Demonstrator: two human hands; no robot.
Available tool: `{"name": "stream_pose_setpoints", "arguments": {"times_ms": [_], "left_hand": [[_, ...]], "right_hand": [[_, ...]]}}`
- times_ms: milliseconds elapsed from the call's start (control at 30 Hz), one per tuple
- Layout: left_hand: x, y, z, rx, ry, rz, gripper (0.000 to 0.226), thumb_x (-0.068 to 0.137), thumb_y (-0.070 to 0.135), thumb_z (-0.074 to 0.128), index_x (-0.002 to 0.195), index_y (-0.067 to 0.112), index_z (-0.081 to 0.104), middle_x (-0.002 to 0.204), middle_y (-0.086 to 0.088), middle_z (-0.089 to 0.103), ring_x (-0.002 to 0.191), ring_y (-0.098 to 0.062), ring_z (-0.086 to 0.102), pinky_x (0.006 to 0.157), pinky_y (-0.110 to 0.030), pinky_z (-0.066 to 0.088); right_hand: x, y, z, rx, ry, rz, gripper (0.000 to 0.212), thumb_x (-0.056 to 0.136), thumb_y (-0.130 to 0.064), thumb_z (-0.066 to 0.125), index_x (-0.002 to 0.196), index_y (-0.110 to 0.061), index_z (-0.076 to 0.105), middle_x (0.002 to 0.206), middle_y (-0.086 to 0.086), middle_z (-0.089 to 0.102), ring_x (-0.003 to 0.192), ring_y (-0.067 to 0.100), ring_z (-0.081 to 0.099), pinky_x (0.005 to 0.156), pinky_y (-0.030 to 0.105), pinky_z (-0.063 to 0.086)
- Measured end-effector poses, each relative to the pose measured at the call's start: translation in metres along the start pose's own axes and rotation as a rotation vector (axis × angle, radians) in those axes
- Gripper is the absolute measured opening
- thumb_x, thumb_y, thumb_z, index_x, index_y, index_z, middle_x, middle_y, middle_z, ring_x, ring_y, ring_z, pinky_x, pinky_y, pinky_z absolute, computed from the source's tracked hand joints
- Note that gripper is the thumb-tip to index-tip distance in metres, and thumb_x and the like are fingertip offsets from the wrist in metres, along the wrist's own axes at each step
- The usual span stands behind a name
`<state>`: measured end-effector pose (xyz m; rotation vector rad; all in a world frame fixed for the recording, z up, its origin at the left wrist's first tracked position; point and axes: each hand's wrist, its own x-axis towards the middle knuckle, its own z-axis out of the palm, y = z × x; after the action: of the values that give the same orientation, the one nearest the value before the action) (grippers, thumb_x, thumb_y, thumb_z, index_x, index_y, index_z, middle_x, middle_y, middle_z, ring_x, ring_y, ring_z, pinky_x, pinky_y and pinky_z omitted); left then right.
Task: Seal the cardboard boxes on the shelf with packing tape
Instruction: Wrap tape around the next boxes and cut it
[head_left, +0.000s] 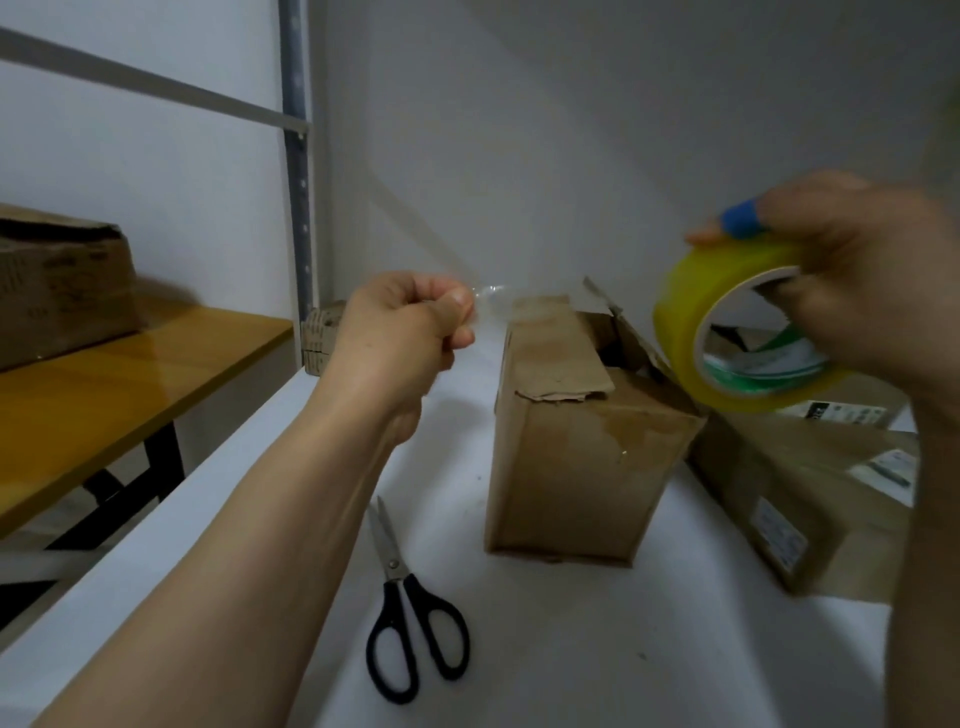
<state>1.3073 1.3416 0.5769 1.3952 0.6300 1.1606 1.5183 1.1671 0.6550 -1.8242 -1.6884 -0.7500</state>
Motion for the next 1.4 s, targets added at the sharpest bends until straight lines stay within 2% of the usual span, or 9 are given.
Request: {"name": "stream_pose_setpoints", "arguments": {"times_ms": [67, 200, 300, 367, 600, 800, 1100, 1267, 1400], "left_hand": [[-0.002, -0.006, -0.001, -0.019, -0.021, -0.050, 0.012, 0.101, 0.007, 0.056, 0.098, 0.007, 0.067, 0.063, 0.002, 0.060, 0.055, -0.006, 0.053, 0.060, -0.024, 0.045], [-0.004, -0.020, -0.003, -0.058, -0.057, -0.129, 0.014, 0.102, 0.004, 0.051, 0.096, 0.005, 0.063, 0.063, 0.000, 0.056, 0.052, -0.006, 0.048, 0.055, -0.021, 0.042], [-0.004, -0.027, -0.006, -0.083, -0.078, -0.163, 0.021, 0.102, 0.003, 0.049, 0.086, 0.009, 0.061, 0.062, 0.001, 0.054, 0.051, -0.006, 0.047, 0.051, -0.018, 0.041], [-0.006, -0.032, -0.005, -0.121, -0.103, -0.184, 0.024, 0.102, 0.003, 0.049, 0.082, 0.011, 0.059, 0.062, 0.001, 0.054, 0.052, -0.005, 0.046, 0.051, -0.018, 0.039], [-0.015, -0.049, 0.001, -0.221, -0.129, -0.271, 0.019, 0.101, 0.002, 0.051, 0.088, 0.009, 0.062, 0.068, 0.000, 0.058, 0.055, -0.006, 0.049, 0.051, -0.018, 0.040], [-0.021, -0.054, 0.003, -0.244, -0.138, -0.265, 0.025, 0.100, -0.001, 0.049, 0.080, 0.011, 0.060, 0.064, 0.002, 0.058, 0.054, -0.005, 0.048, 0.053, -0.019, 0.039], [-0.026, -0.064, 0.014, -0.342, -0.148, -0.372, 0.026, 0.102, 0.002, 0.051, 0.080, 0.008, 0.063, 0.066, -0.001, 0.056, 0.054, -0.005, 0.046, 0.052, -0.017, 0.038], [-0.034, -0.076, 0.030, -0.134, -0.013, -0.312, 0.010, 0.102, 0.017, 0.054, 0.102, 0.013, 0.064, 0.067, 0.002, 0.060, 0.057, -0.006, 0.054, 0.058, -0.022, 0.049], [-0.040, -0.076, 0.036, 0.029, 0.051, -0.199, 0.007, 0.104, 0.024, 0.050, 0.102, 0.025, 0.057, 0.077, 0.006, 0.062, 0.066, -0.004, 0.058, 0.061, -0.022, 0.047]], "right_hand": [[-0.010, 0.001, 0.008, 0.065, -0.023, 0.074, 0.070, 0.076, 0.016, 0.070, 0.117, -0.041, 0.063, 0.117, 0.005, 0.061, 0.109, 0.027, 0.059, 0.097, 0.048, 0.049], [-0.019, 0.011, 0.019, 0.270, 0.077, 0.198, 0.067, 0.083, 0.003, 0.072, 0.109, -0.058, 0.062, 0.118, -0.020, 0.065, 0.114, 0.009, 0.062, 0.102, 0.043, 0.051], [-0.024, 0.013, 0.020, 0.304, 0.139, 0.244, 0.061, 0.086, -0.002, 0.073, 0.105, -0.060, 0.062, 0.104, -0.042, 0.062, 0.104, -0.008, 0.062, 0.094, 0.030, 0.052], [-0.024, 0.011, 0.022, 0.372, 0.154, 0.269, 0.060, 0.087, -0.003, 0.071, 0.100, -0.061, 0.064, 0.097, -0.048, 0.061, 0.098, -0.016, 0.061, 0.088, 0.023, 0.050], [-0.031, 0.018, 0.033, 0.519, 0.248, 0.357, 0.061, 0.088, -0.001, 0.068, 0.103, -0.060, 0.069, 0.108, -0.028, 0.070, 0.106, 0.006, 0.068, 0.097, 0.042, 0.055], [-0.036, 0.023, 0.039, 0.530, 0.293, 0.366, 0.053, 0.084, -0.009, 0.068, 0.115, -0.053, 0.068, 0.118, -0.018, 0.070, 0.112, 0.016, 0.067, 0.098, 0.044, 0.054], [-0.035, 0.023, 0.043, 0.573, 0.290, 0.401, 0.059, 0.087, -0.001, 0.067, 0.113, -0.054, 0.069, 0.118, -0.020, 0.071, 0.113, 0.013, 0.067, 0.099, 0.041, 0.053], [-0.037, 0.019, 0.043, 0.634, 0.289, 0.409, 0.055, 0.089, 0.000, 0.065, 0.115, -0.048, 0.071, 0.117, -0.009, 0.073, 0.108, 0.021, 0.070, 0.098, 0.044, 0.054], [-0.038, 0.012, 0.045, 0.686, 0.315, 0.409, 0.054, 0.090, 0.000, 0.065, 0.111, -0.049, 0.072, 0.111, -0.010, 0.075, 0.103, 0.018, 0.072, 0.094, 0.043, 0.057]]}}
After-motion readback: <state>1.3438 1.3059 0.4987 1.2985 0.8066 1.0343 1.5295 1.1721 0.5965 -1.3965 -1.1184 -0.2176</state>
